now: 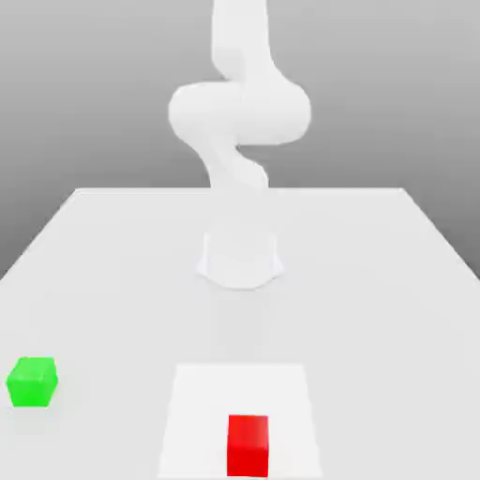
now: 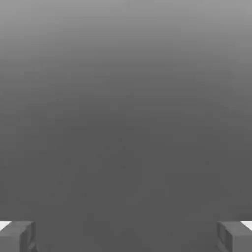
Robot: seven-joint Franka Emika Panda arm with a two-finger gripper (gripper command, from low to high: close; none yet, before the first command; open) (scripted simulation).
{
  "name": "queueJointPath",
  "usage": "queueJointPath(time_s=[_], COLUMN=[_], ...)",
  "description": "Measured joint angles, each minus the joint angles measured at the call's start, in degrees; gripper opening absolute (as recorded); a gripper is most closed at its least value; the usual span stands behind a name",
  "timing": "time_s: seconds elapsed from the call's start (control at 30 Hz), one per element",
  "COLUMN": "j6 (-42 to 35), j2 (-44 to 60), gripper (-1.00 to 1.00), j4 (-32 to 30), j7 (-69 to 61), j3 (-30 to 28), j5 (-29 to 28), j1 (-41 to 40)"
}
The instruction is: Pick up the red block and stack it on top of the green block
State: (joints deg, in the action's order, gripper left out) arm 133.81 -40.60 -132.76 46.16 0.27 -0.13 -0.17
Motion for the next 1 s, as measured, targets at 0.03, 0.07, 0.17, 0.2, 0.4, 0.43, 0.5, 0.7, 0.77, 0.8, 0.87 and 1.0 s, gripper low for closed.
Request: queueJointPath(time_s=[0.03, 0.07, 0.17, 0.2, 0.4, 0.43, 0.5, 0.7, 0.77, 0.8, 0.87, 1.0], j6=[0.88, 1.72, 4.16, 4.97, 9.81, 10.61, 12.21, 17.02, 18.66, 19.50, 22.33, 28.59], j2=[2.26, 4.43, 10.74, 12.82, 25.29, 27.36, 31.52, 43.97, 48.12, 50.20, 54.35, 62.01], gripper=[0.00, 0.00, 0.00, 0.00, 0.00, 0.00, 0.00, 0.00, 0.00, 0.00, 0.00, -1.00], j4=[-0.42, -0.83, -2.01, -2.40, -4.73, -5.12, -5.90, -8.22, -9.01, -9.38, -9.25, -8.22], j7=[0.14, 0.29, 0.68, 0.82, 1.63, 1.75, 2.02, 2.57, 2.63, 2.66, 2.81, 3.16], j3=[0.10, 0.20, 0.49, 0.56, 0.93, 1.01, 1.02, 1.26, 1.31, 1.34, 1.27, 0.89], j5=[-0.07, -0.14, -0.31, -0.38, -0.76, -0.80, -0.93, -0.95, -0.79, -0.70, -0.82, -1.26], j1=[-0.06, -0.11, -0.29, -0.32, -0.48, -0.52, -0.47, -0.46, -0.41, -0.39, -0.32, -0.03])
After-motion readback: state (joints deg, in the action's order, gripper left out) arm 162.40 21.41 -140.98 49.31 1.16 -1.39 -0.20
